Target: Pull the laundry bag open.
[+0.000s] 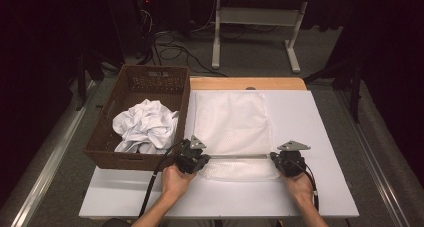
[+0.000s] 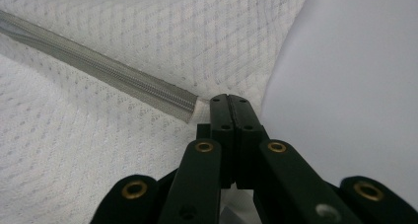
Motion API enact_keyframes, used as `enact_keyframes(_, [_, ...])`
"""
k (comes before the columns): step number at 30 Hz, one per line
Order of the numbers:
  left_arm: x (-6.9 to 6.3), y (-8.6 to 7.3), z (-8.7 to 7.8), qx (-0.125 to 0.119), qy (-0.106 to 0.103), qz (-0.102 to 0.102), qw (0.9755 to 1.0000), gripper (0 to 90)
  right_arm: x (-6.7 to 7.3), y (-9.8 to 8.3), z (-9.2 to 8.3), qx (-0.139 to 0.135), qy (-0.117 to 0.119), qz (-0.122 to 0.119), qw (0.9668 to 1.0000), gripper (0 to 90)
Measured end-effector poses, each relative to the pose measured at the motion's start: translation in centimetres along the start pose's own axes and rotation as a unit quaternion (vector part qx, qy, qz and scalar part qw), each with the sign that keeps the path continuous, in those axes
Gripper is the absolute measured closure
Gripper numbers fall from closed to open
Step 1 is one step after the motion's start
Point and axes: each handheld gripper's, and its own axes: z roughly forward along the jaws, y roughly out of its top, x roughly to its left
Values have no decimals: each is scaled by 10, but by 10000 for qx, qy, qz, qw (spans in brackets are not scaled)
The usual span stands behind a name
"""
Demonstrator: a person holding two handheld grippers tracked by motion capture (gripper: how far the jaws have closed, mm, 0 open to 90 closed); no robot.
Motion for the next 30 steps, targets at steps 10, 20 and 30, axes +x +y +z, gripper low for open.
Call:
enact_keyframes(10, [-2,0,6,21,-86,-9,10000,862,4,7,-1,76,-14,-48,10000,678])
enact_keyframes(20, [-2,1,4,12,-97,-14,10000,862,6,21,5,12,-210,-5,9998,549])
enact_keyframes(30, [-1,2,3,-16,-85,-37,10000,862,2,22,11,264,-62,-133,9995,781])
